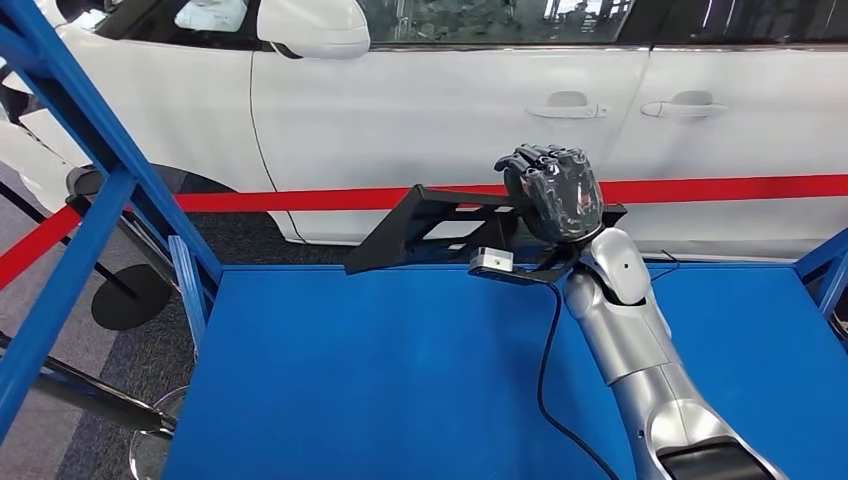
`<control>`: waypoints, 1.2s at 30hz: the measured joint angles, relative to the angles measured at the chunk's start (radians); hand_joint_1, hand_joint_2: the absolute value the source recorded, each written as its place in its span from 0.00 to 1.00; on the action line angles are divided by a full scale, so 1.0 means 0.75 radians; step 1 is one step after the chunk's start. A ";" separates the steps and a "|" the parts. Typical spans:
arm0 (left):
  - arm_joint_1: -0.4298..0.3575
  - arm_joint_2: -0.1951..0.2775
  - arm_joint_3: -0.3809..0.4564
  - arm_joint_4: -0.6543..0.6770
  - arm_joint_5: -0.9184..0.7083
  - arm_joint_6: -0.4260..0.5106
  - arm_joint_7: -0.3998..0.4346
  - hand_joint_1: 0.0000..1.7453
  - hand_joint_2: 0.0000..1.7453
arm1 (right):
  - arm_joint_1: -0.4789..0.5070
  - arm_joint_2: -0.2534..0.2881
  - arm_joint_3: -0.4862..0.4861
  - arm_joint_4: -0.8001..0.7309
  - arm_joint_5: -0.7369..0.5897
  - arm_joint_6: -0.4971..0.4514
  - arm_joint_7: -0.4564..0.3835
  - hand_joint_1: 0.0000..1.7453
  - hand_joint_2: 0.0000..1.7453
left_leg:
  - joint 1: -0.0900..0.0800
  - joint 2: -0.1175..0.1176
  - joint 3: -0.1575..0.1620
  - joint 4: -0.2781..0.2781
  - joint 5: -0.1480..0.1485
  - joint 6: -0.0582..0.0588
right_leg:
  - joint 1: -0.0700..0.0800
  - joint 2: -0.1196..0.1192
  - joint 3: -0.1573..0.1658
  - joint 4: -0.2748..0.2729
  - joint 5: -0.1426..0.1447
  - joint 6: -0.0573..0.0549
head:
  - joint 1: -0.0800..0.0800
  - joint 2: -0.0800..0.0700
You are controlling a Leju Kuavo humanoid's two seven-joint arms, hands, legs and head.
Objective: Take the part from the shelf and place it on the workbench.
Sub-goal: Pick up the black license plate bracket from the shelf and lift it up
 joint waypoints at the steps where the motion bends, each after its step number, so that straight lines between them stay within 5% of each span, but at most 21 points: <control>1: 0.000 0.002 0.000 0.000 0.000 0.000 0.000 0.00 1.00 | -0.002 0.005 -0.006 0.000 0.001 0.000 0.000 1.00 1.00 | 0.000 -0.001 -0.005 0.014 -0.007 -0.010 | -0.003 0.000 0.045 -0.086 0.022 0.010 | 0.000 0.000; 4: 0.001 0.009 -0.002 0.000 -0.001 0.002 0.003 0.00 1.00 | -0.004 0.022 -0.022 0.000 0.006 -0.002 0.000 1.00 1.00 | -0.007 -0.003 -0.021 0.035 -0.016 -0.034 | 0.000 0.005 0.081 -0.171 0.025 -0.007 | -0.006 0.000; 9: 0.001 0.011 -0.007 0.000 -0.008 0.018 0.014 0.00 1.00 | -0.013 0.041 -0.048 0.000 0.004 -0.003 -0.017 1.00 1.00 | 0.009 0.008 0.038 -0.094 0.056 -0.016 | 0.008 0.006 0.097 -0.204 0.031 -0.012 | -0.009 0.000; 12: 0.001 0.008 -0.011 0.000 -0.009 0.023 0.018 0.00 1.00 | -0.021 0.043 -0.069 0.002 0.002 -0.004 -0.029 1.00 1.00 | 0.018 0.016 0.055 -0.144 0.085 -0.020 | 0.010 0.005 0.013 -0.006 -0.089 -0.012 | -0.008 0.000; 14: 0.004 0.008 -0.014 0.000 -0.009 0.023 0.019 0.00 1.00 | -0.013 0.043 -0.084 0.006 0.000 -0.005 -0.037 1.00 1.00 | 0.028 0.017 0.047 -0.137 0.085 -0.031 | 0.000 0.004 -0.028 0.101 -0.115 -0.002 | -0.008 0.000; 18: 0.008 0.008 -0.018 0.000 -0.009 0.025 0.019 0.00 1.00 | -0.011 0.043 -0.098 0.009 -0.003 -0.005 -0.043 1.00 1.00 | 0.059 0.016 0.013 -0.080 0.066 -0.077 | -0.030 -0.008 0.088 -0.105 -0.002 0.036 | -0.008 0.000; 19: 0.008 0.010 -0.019 0.000 -0.010 0.027 0.020 0.00 1.00 | -0.011 0.045 -0.102 0.009 -0.004 -0.005 -0.046 1.00 1.00 | 0.061 0.016 0.000 -0.061 0.059 -0.092 | -0.029 -0.004 0.105 -0.138 0.010 0.035 | -0.008 0.000; 21: 0.008 0.013 -0.021 0.001 -0.012 0.030 0.022 0.00 1.00 | -0.011 0.049 -0.111 0.011 -0.010 -0.006 -0.053 1.00 1.00 | 0.059 0.013 -0.022 -0.028 0.052 -0.117 | -0.026 0.007 0.101 -0.146 0.004 0.010 | -0.009 0.000; 24: 0.014 0.009 -0.025 0.000 -0.014 0.033 0.023 0.00 1.00 | -0.008 0.052 -0.120 0.014 -0.017 -0.006 -0.061 1.00 1.00 | 0.067 0.011 -0.048 -0.006 0.047 -0.139 | -0.018 0.015 0.063 -0.118 0.000 -0.049 | -0.010 0.000; 26: 0.017 0.008 -0.028 0.000 -0.016 0.034 0.024 0.00 1.00 | -0.009 0.055 -0.124 0.015 -0.021 -0.006 -0.068 1.00 1.00 | 0.068 0.014 -0.086 0.078 -0.029 -0.132 | -0.007 0.014 0.042 -0.116 0.015 -0.077 | -0.010 0.000; 28: 0.015 0.009 -0.029 0.001 -0.020 0.035 0.025 0.00 1.00 | -0.006 0.056 -0.129 0.015 -0.022 -0.006 -0.076 1.00 1.00 | 0.049 0.015 -0.144 0.260 -0.154 -0.110 | 0.009 0.013 0.022 -0.116 0.031 -0.096 | -0.010 0.000; 30: 0.014 0.009 -0.030 0.001 -0.024 0.035 0.027 0.00 1.00 | 0.000 0.056 -0.135 0.016 -0.022 -0.006 -0.082 1.00 1.00 | 0.025 0.014 -0.169 0.393 -0.220 -0.085 | 0.033 0.012 0.002 -0.116 0.048 -0.109 | -0.010 0.000; 32: 0.013 0.009 -0.031 0.001 -0.026 0.035 0.028 0.00 1.00 | 0.004 0.056 -0.142 0.016 -0.023 -0.006 -0.090 1.00 1.00 | -0.004 0.012 -0.105 0.345 -0.194 -0.044 | 0.058 0.012 -0.014 -0.115 0.064 -0.119 | -0.010 0.000; 34: 0.009 0.012 -0.031 0.001 -0.028 0.036 0.029 0.00 1.00 | 0.001 0.056 -0.150 0.016 -0.026 -0.006 -0.100 1.00 1.00 | -0.037 0.009 0.018 0.170 -0.145 0.011 | 0.077 0.013 -0.026 -0.116 0.079 -0.124 | -0.010 0.000; 36: 0.003 0.016 -0.032 0.000 -0.030 0.036 0.028 0.00 1.00 | -0.005 0.057 -0.159 0.016 -0.028 -0.007 -0.109 1.00 1.00 | -0.059 0.009 0.085 0.053 -0.121 0.036 | 0.078 0.011 -0.032 -0.119 0.097 -0.118 | -0.010 0.000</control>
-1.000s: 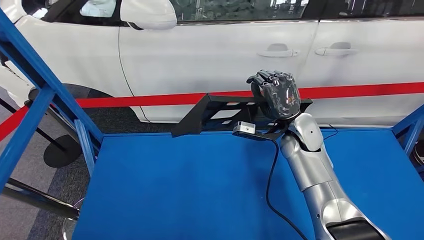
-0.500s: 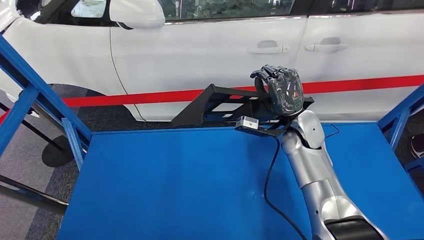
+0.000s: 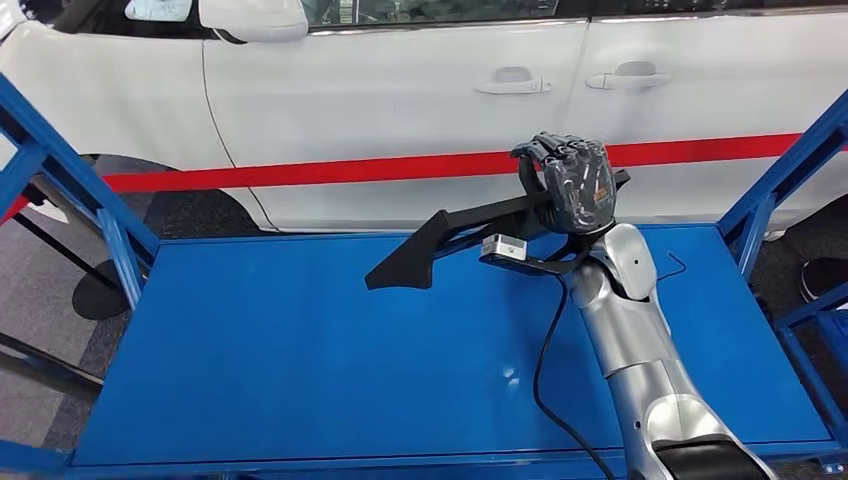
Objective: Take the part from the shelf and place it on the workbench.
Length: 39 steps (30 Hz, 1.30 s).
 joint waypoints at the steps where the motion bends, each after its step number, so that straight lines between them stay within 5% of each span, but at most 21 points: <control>1: -0.003 0.001 0.000 0.000 -0.001 0.000 -0.001 0.00 1.00 | -0.003 0.002 -0.005 0.001 0.000 0.000 -0.004 1.00 1.00 | -0.005 0.001 0.004 -0.018 0.003 0.000 | -0.004 -0.002 -0.002 -0.003 0.010 0.007 | 0.000 0.000; 4: -0.017 -0.006 0.000 -0.001 0.001 0.010 -0.003 0.00 1.00 | -0.009 0.010 -0.028 0.004 0.011 0.000 -0.012 1.00 1.00 | -0.002 0.006 -0.007 -0.057 0.055 -0.008 | -0.009 -0.004 -0.012 -0.003 0.010 0.032 | 0.000 0.000; 8: -0.039 -0.018 0.000 -0.001 0.001 0.022 0.001 0.00 1.00 | -0.009 0.023 -0.063 0.006 0.050 0.000 -0.004 1.00 1.00 | 0.007 0.009 -0.063 -0.082 0.128 0.001 | -0.020 -0.005 -0.074 0.232 -0.203 0.062 | 0.000 0.000; 9: -0.041 -0.022 -0.001 -0.001 -0.002 0.022 0.006 0.00 1.00 | -0.004 0.028 -0.069 0.006 0.063 0.000 0.002 1.00 1.00 | 0.007 0.010 -0.082 -0.079 0.141 -0.001 | -0.024 -0.006 -0.081 0.295 -0.224 0.068 | 0.000 0.000; 11: -0.044 -0.027 -0.002 -0.001 -0.006 0.021 0.017 0.00 1.00 | 0.004 0.038 -0.077 0.006 0.082 0.000 0.019 1.00 1.00 | 0.008 0.010 -0.123 -0.069 0.165 -0.007 | -0.031 -0.007 -0.039 0.306 -0.183 0.075 | 0.000 0.000; 13: -0.047 -0.032 -0.005 -0.001 -0.010 0.019 0.024 0.00 1.00 | 0.003 0.050 -0.079 0.005 0.097 0.000 0.038 1.00 1.00 | 0.007 0.011 -0.161 -0.052 0.183 -0.016 | -0.032 -0.009 0.082 0.156 -0.137 0.072 | 0.000 0.000; 15: -0.051 -0.035 -0.009 -0.001 -0.013 0.018 0.026 0.00 1.00 | 0.000 0.063 -0.080 -0.001 0.112 0.000 0.057 1.00 1.00 | 0.005 0.011 -0.183 -0.040 0.199 -0.028 | -0.025 -0.009 0.181 0.007 -0.146 0.055 | -0.001 0.000; 16: -0.052 -0.036 -0.010 -0.001 -0.014 0.018 0.026 0.00 1.00 | -0.001 0.068 -0.080 -0.004 0.119 0.000 0.066 1.00 1.00 | 0.006 0.012 -0.188 -0.039 0.209 -0.035 | -0.020 -0.009 0.198 -0.028 -0.157 0.044 | -0.002 0.000; 19: -0.050 -0.040 -0.016 -0.001 -0.019 0.019 0.029 0.00 1.00 | 0.003 0.078 -0.080 -0.012 0.132 0.000 0.084 1.00 1.00 | 0.011 0.008 -0.204 -0.036 0.216 -0.058 | -0.022 -0.015 0.181 -0.051 -0.122 0.013 | -0.002 0.000; 21: -0.049 -0.041 -0.022 -0.001 -0.021 0.021 0.034 0.00 1.00 | 0.008 0.086 -0.080 -0.018 0.133 0.000 0.088 1.00 1.00 | 0.018 0.003 -0.238 0.046 0.121 -0.074 | -0.029 -0.020 0.154 -0.060 -0.088 -0.004 | -0.002 0.000; 23: -0.049 -0.042 -0.027 -0.001 -0.024 0.024 0.038 0.00 1.00 | 0.016 0.092 -0.080 -0.025 0.134 0.000 0.089 1.00 1.00 | 0.031 0.002 -0.280 0.212 -0.007 -0.089 | -0.030 -0.021 0.115 -0.060 -0.056 -0.008 | -0.003 0.000; 25: -0.050 -0.043 -0.029 -0.001 -0.026 0.028 0.040 0.00 1.00 | 0.028 0.095 -0.080 -0.028 0.134 0.000 0.089 1.00 1.00 | 0.045 0.002 -0.285 0.334 -0.037 -0.104 | -0.033 -0.021 0.075 -0.057 -0.026 0.000 | -0.002 0.000; 27: -0.050 -0.043 -0.030 -0.001 -0.026 0.031 0.042 0.00 1.00 | 0.038 0.097 -0.080 -0.030 0.134 0.000 0.089 1.00 1.00 | 0.058 0.002 -0.213 0.291 0.023 -0.119 | -0.043 -0.021 0.035 -0.051 0.002 0.015 | -0.002 0.000; 29: -0.051 -0.044 -0.030 -0.001 -0.026 0.031 0.041 0.00 1.00 | 0.043 0.099 -0.080 -0.040 0.134 -0.001 0.089 1.00 1.00 | 0.067 -0.002 -0.079 0.116 0.043 -0.133 | -0.051 -0.019 0.000 -0.038 0.023 0.037 | -0.002 0.000; 31: -0.051 -0.046 -0.031 -0.001 -0.026 0.031 0.038 0.00 1.00 | 0.045 0.101 -0.079 -0.056 0.131 -0.001 0.090 1.00 1.00 | 0.066 -0.011 -0.002 -0.005 0.014 -0.122 | -0.049 -0.018 -0.015 -0.031 0.044 0.059 | -0.002 0.000; 34: -0.047 -0.046 -0.032 -0.001 -0.031 0.031 0.033 0.00 1.00 | 0.053 0.093 -0.079 -0.070 0.101 -0.001 0.087 1.00 1.00 | 0.057 -0.012 -0.017 -0.023 0.030 -0.073 | -0.052 -0.018 -0.022 -0.039 0.067 0.088 | -0.001 0.000; 36: -0.044 -0.046 -0.033 -0.001 -0.033 0.032 0.032 0.00 1.00 | 0.060 0.081 -0.079 -0.076 0.081 -0.001 0.083 1.00 1.00 | 0.056 -0.006 -0.047 -0.028 0.063 -0.042 | -0.056 -0.017 -0.049 0.016 -0.011 0.096 | -0.001 0.000; 39: -0.042 -0.045 -0.033 -0.001 -0.034 0.033 0.032 0.00 1.00 | 0.067 0.069 -0.079 -0.082 0.073 -0.001 0.080 1.00 1.00 | 0.040 -0.003 -0.105 -0.027 0.112 -0.019 | -0.047 -0.016 -0.105 0.262 -0.200 0.093 | -0.001 0.000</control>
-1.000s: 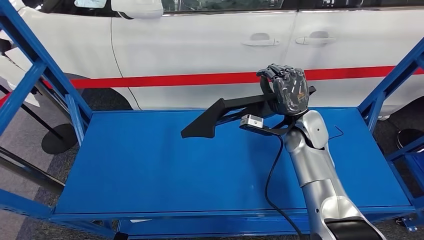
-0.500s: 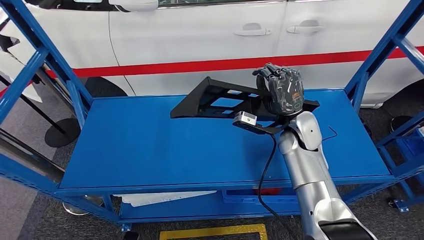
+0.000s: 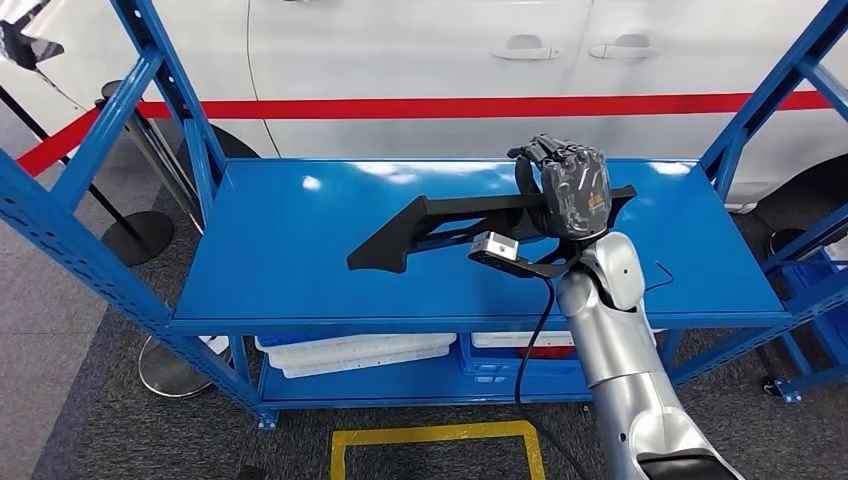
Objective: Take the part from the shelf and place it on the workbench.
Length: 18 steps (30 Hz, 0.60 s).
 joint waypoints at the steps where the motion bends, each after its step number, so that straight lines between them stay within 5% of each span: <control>1: 0.001 0.000 0.000 0.000 0.000 0.000 -0.001 0.00 1.00 | 0.003 -0.003 0.000 0.000 -0.004 0.000 -0.002 1.00 1.00 | -0.007 0.000 -0.020 0.001 0.015 0.004 | 0.005 0.000 -0.002 0.063 -0.016 -0.004 | 0.000 0.000; 3: 0.005 -0.001 -0.001 0.000 -0.001 0.002 -0.004 0.00 1.00 | 0.011 -0.007 0.000 0.000 -0.019 0.000 -0.010 1.00 1.00 | -0.024 0.000 -0.057 0.001 0.044 0.010 | 0.020 0.001 0.054 0.060 0.027 -0.026 | 0.000 0.000; 4: 0.007 -0.001 -0.001 0.000 -0.002 0.002 -0.007 0.00 1.00 | 0.012 -0.009 0.000 -0.001 -0.029 0.000 -0.015 1.00 1.00 | -0.032 -0.001 -0.073 0.001 0.059 0.012 | 0.032 0.002 0.116 -0.008 0.055 -0.047 | 0.000 0.000; 6: 0.011 -0.008 -0.003 0.000 -0.005 0.003 -0.009 0.00 1.00 | 0.016 -0.014 0.000 -0.008 -0.045 0.000 -0.027 1.00 1.00 | -0.042 -0.001 -0.094 0.000 0.085 0.011 | 0.057 -0.002 0.255 -0.194 0.052 -0.092 | -0.001 0.000; 8: 0.014 -0.014 -0.008 -0.001 -0.011 0.003 -0.010 0.00 1.00 | 0.022 -0.022 0.000 -0.017 -0.060 0.000 -0.041 1.00 1.00 | -0.038 0.001 -0.098 -0.008 0.110 0.002 | 0.074 -0.009 0.321 -0.303 0.036 -0.114 | -0.001 0.000; 11: 0.021 -0.014 -0.016 0.000 -0.015 0.004 -0.009 0.00 1.00 | 0.031 -0.033 0.000 -0.019 -0.069 0.000 -0.049 1.00 1.00 | -0.038 -0.001 -0.109 -0.014 0.114 -0.018 | 0.065 -0.017 0.310 -0.350 0.092 -0.122 | 0.000 0.000; 13: 0.025 -0.015 -0.021 0.000 -0.015 0.005 -0.008 0.00 1.00 | 0.035 -0.035 0.000 -0.019 -0.070 0.000 -0.050 1.00 1.00 | -0.033 -0.005 -0.139 0.071 0.008 -0.036 | 0.050 -0.020 0.281 -0.371 0.138 -0.122 | -0.001 0.000; 15: 0.027 -0.015 -0.023 0.000 -0.015 0.005 -0.008 0.00 1.00 | 0.044 -0.037 0.000 -0.019 -0.071 0.001 -0.053 1.00 1.00 | -0.016 -0.006 -0.170 0.233 -0.113 -0.057 | 0.041 -0.019 0.237 -0.373 0.175 -0.115 | -0.001 0.000; 16: 0.028 -0.014 -0.023 0.000 -0.014 0.005 -0.007 0.00 1.00 | 0.050 -0.038 0.000 -0.019 -0.074 0.001 -0.057 1.00 1.00 | -0.006 -0.005 -0.173 0.302 -0.133 -0.067 | 0.037 -0.019 0.214 -0.371 0.192 -0.109 | -0.001 0.000; 18: 0.030 -0.012 -0.024 0.000 -0.011 0.006 -0.006 0.00 1.00 | 0.063 -0.040 0.000 -0.018 -0.094 0.001 -0.072 1.00 1.00 | 0.010 -0.005 -0.129 0.331 -0.086 -0.089 | 0.024 -0.020 0.162 -0.362 0.226 -0.093 | -0.001 0.000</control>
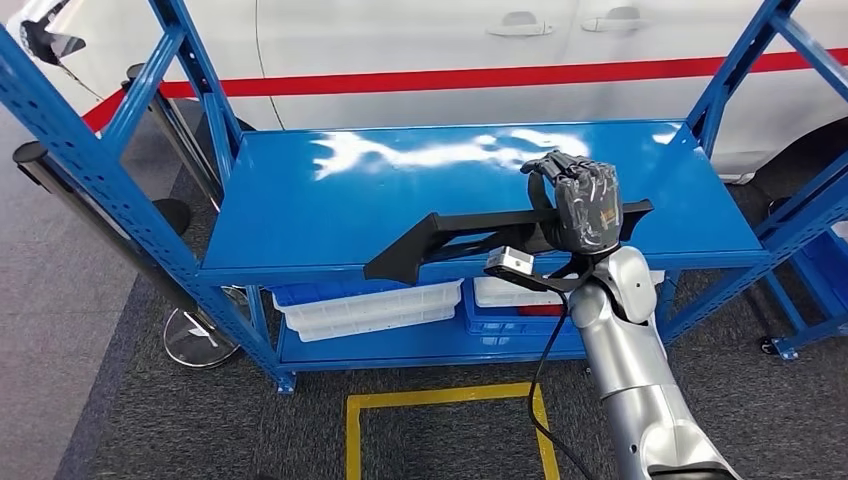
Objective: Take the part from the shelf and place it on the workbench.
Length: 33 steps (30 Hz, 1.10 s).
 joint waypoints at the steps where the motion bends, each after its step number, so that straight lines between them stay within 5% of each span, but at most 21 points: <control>1: 0.001 0.001 0.000 0.000 0.003 0.000 0.000 0.00 1.00 | 0.004 -0.001 0.000 0.002 -0.016 0.000 -0.007 1.00 1.00 | 0.009 0.000 0.055 -0.051 0.035 -0.011 | -0.007 0.000 -0.026 0.009 0.015 0.010 | 0.000 0.000; 3: 0.003 0.003 0.000 0.000 0.011 0.000 0.000 0.00 1.00 | 0.012 -0.005 0.002 0.004 -0.050 0.000 -0.014 1.00 1.00 | 0.016 -0.003 0.190 -0.225 0.024 -0.021 | -0.014 0.001 -0.071 0.035 0.037 0.033 | 0.000 0.000; 5: 0.007 0.003 0.000 0.000 0.020 0.001 0.003 0.00 1.00 | 0.024 -0.010 0.005 0.008 -0.075 -0.001 -0.016 1.00 1.00 | 0.010 -0.006 0.257 -0.333 -0.027 -0.004 | -0.013 0.001 -0.087 0.049 0.056 0.053 | 0.001 0.000; 8: 0.017 0.004 -0.001 0.000 0.033 0.006 0.014 0.00 1.00 | 0.048 -0.017 0.013 0.026 -0.109 0.000 -0.018 1.00 1.00 | 0.003 -0.001 0.236 -0.340 -0.004 0.044 | -0.022 0.003 -0.093 0.050 0.060 0.078 | 0.001 0.000; 10: 0.019 0.005 -0.001 0.000 0.041 0.013 0.021 0.00 1.00 | 0.062 -0.022 0.021 0.047 -0.134 0.000 -0.015 1.00 1.00 | 0.002 0.004 0.204 -0.342 0.031 0.068 | -0.026 0.007 -0.129 0.133 -0.047 0.087 | 0.001 0.000; 12: 0.021 0.006 -0.001 0.000 0.048 0.019 0.024 0.00 1.00 | 0.083 -0.022 0.031 0.073 -0.159 0.001 -0.014 1.00 1.00 | -0.003 0.004 0.164 -0.342 0.064 0.078 | -0.024 0.010 -0.173 0.305 -0.183 0.090 | 0.001 0.000; 13: 0.023 0.006 -0.001 0.000 0.051 0.022 0.024 0.00 1.00 | 0.100 -0.022 0.035 0.088 -0.167 0.001 -0.017 1.00 1.00 | -0.007 0.003 0.143 -0.341 0.080 0.080 | -0.022 0.012 -0.182 0.384 -0.214 0.090 | 0.001 0.000; 15: 0.029 0.006 -0.001 0.000 0.052 0.028 0.025 0.00 1.00 | 0.147 -0.021 0.037 0.118 -0.183 0.000 -0.024 1.00 1.00 | -0.016 0.000 0.104 -0.340 0.109 0.082 | -0.013 0.014 -0.145 0.432 -0.194 0.077 | 0.001 0.000; 16: 0.032 0.006 -0.001 0.000 0.052 0.032 0.028 0.00 1.00 | 0.171 -0.019 0.037 0.132 -0.189 0.000 -0.025 1.00 1.00 | -0.022 -0.002 0.086 -0.340 0.123 0.083 | -0.007 0.016 -0.091 0.384 -0.164 0.063 | 0.001 0.000; 19: 0.035 0.006 -0.003 0.000 0.042 0.040 0.041 0.00 1.00 | 0.222 -0.004 0.029 0.159 -0.188 -0.001 -0.027 1.00 1.00 | -0.033 -0.003 0.054 -0.343 0.159 0.074 | 0.022 0.014 0.115 0.114 -0.165 0.008 | 0.001 0.000; 21: 0.034 0.008 -0.008 0.001 0.032 0.040 0.047 0.00 1.00 | 0.253 0.008 0.013 0.165 -0.171 -0.002 -0.030 1.00 1.00 | -0.030 0.000 0.052 -0.351 0.181 0.059 | 0.035 0.010 0.160 0.033 -0.177 -0.005 | 0.000 0.000; 23: 0.032 0.010 -0.014 0.002 0.024 0.039 0.051 0.00 1.00 | 0.277 0.019 -0.002 0.166 -0.161 -0.002 -0.027 1.00 1.00 | -0.028 0.002 0.044 -0.349 0.182 0.045 | 0.030 0.007 0.153 0.012 -0.144 -0.014 | -0.001 0.000; 24: 0.032 0.011 -0.017 0.002 0.021 0.039 0.052 0.00 1.00 | 0.285 0.024 -0.007 0.166 -0.159 -0.002 -0.023 1.00 1.00 | -0.029 0.001 0.034 -0.327 0.152 0.039 | 0.025 0.004 0.145 0.002 -0.127 -0.021 | -0.001 0.000; 28: 0.029 0.013 -0.031 0.002 0.018 0.039 0.056 0.00 1.00 | 0.305 0.038 -0.016 0.166 -0.154 -0.002 -0.012 1.00 1.00 | -0.017 -0.001 -0.028 -0.053 -0.069 0.015 | 0.018 0.003 0.078 -0.004 -0.063 -0.028 | -0.001 0.000; 30: 0.028 0.016 -0.034 0.002 0.018 0.039 0.056 0.00 1.00 | 0.315 0.040 -0.019 0.167 -0.153 -0.002 -0.011 1.00 1.00 | -0.010 0.000 -0.003 0.009 -0.051 0.004 | 0.015 0.002 0.034 0.007 -0.037 -0.020 | -0.001 0.000; 32: 0.027 0.018 -0.036 0.003 0.018 0.040 0.057 0.00 1.00 | 0.321 0.040 -0.021 0.167 -0.153 -0.002 -0.010 1.00 1.00 | -0.004 0.000 0.103 -0.104 0.015 -0.004 | 0.010 0.002 -0.011 0.028 -0.016 -0.008 | -0.001 0.000; 33: 0.025 0.019 -0.037 0.003 0.017 0.040 0.057 0.00 1.00 | 0.322 0.041 -0.022 0.166 -0.153 -0.002 -0.010 1.00 1.00 | -0.003 0.000 0.171 -0.198 0.015 -0.006 | 0.009 0.002 -0.030 0.040 -0.009 -0.001 | -0.001 0.000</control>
